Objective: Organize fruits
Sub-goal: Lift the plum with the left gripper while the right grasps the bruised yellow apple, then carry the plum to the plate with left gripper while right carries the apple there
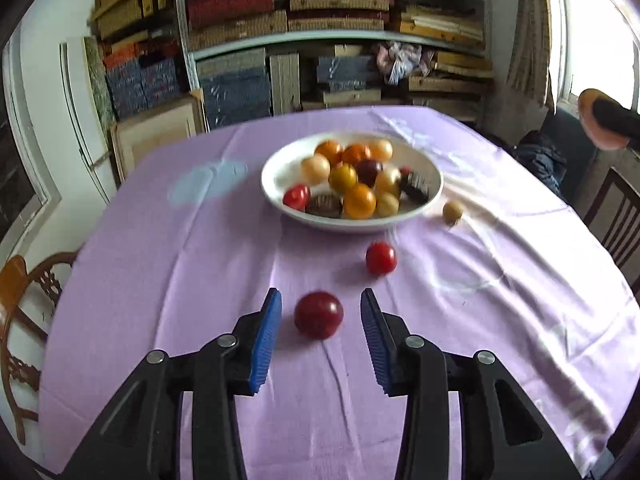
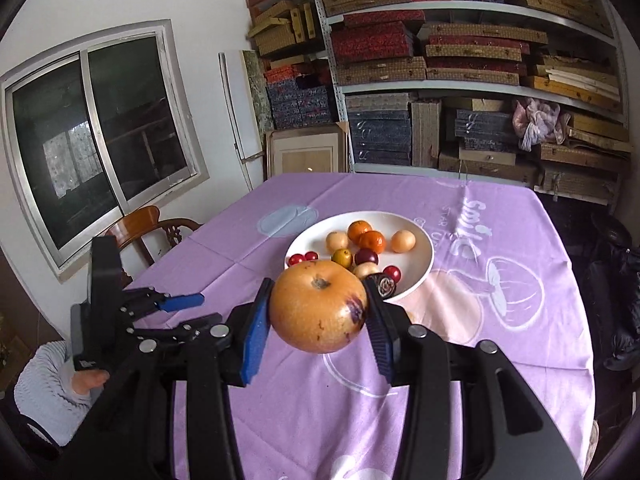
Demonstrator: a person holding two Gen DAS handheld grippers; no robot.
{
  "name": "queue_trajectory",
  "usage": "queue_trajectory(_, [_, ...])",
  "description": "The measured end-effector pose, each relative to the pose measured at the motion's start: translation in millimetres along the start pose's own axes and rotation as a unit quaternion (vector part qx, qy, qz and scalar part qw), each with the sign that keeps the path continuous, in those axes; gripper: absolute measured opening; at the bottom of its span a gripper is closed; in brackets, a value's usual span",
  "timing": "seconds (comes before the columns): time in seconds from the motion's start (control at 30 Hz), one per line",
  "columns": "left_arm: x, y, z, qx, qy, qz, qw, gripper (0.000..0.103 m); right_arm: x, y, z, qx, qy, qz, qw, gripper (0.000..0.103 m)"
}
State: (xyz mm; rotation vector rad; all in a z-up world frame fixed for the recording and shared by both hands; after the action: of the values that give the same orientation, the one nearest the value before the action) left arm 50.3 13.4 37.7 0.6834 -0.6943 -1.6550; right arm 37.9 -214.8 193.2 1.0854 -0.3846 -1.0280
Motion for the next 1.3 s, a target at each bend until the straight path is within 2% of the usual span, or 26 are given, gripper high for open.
queue_trajectory(0.07, [1.9,-18.4,-23.0,-0.019,-0.004,0.000,0.9998,0.041,4.8,-8.7,-8.2,-0.010,0.002,-0.006,1.000,0.043])
queue_trajectory(0.13, [-1.6,-27.4,-35.6,-0.022,-0.005,0.006,0.9997,0.041,8.3,-12.9,-9.2,-0.010,-0.003,-0.007,1.000,0.043])
queue_trajectory(0.23, [-10.5,-29.8,-49.1,-0.020,-0.004,0.024,0.9995,0.041,15.4,-14.7,-8.6,-0.009,-0.007,-0.011,1.000,0.043])
queue_trajectory(0.33, [-19.1,-25.0,-57.4,-0.022,-0.022,0.060,0.9977,0.042,20.1,-17.3,-10.5,-0.011,-0.007,-0.014,1.000,0.043])
queue_trajectory(0.37, [-20.5,-23.3,-60.3,-0.023,-0.023,0.065,0.9974,0.045,21.5,-18.7,-12.4,-0.012,-0.008,-0.014,1.000,0.043])
queue_trajectory(0.4, [-19.8,-21.5,-62.9,-0.025,-0.024,0.066,0.9972,0.052,22.2,-19.9,-14.7,-0.014,-0.007,-0.016,1.000,0.043])
queue_trajectory(0.47, [-16.2,-19.8,-68.5,-0.028,-0.022,0.064,0.9973,0.057,21.8,-23.3,-18.1,-0.018,-0.006,-0.015,1.000,0.043])
queue_trajectory(0.53, [-13.6,-17.6,-71.2,-0.028,-0.011,0.056,0.9980,0.056,20.6,-27.4,-22.3,-0.022,-0.007,-0.012,1.000,0.043])
queue_trajectory(0.57, [-14.4,-16.7,-70.8,-0.026,-0.004,0.055,0.9982,0.041,20.1,-30.1,-24.3,-0.025,-0.009,-0.009,1.000,0.043])
queue_trajectory(0.63, [-16.5,-15.5,-70.5,-0.029,-0.013,0.061,0.9976,0.040,19.1,-35.8,-29.2,-0.033,-0.009,-0.007,0.999,0.043])
queue_trajectory(0.77, [-26.6,-9.9,-51.0,0.002,-0.010,0.080,0.9968,0.039,16.7,-49.3,-36.7,-0.048,-0.011,-0.002,0.999,0.043])
queue_trajectory(0.9, [-39.8,31.7,-0.8,0.045,-0.013,0.090,0.9949,0.039,12.9,-41.0,-35.5,-0.046,-0.018,0.012,0.999,0.043])
queue_trajectory(1.1, [-43.7,140.7,83.1,0.136,-0.004,0.067,0.9884,0.039,-3.1,39.3,-9.5,0.014,-0.032,0.051,0.998,0.043])
queue_trajectory(1.2, [-32.5,178.5,88.0,0.162,0.017,0.041,0.9858,0.039,-4.3,74.6,-15.6,0.035,-0.046,0.062,0.996,0.043])
queue_trajectory(1.3, [-20.0,200.2,55.9,0.150,0.017,0.030,0.9881,0.039,6.6,87.6,-48.6,0.027,-0.058,0.057,0.996,0.043])
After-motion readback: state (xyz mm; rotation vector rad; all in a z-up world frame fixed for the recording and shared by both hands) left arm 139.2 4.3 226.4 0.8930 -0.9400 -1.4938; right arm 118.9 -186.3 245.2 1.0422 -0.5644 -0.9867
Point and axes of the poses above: each gripper's, at about its wrist camera, not at the fingertips, and z roughly against the way its jaws point, x to its right, y to its top, the point moved 5 cm from there along -z, roughly the way its jaws point, and after that the axes turned 4 degrees about x, right-handed, at the moved point
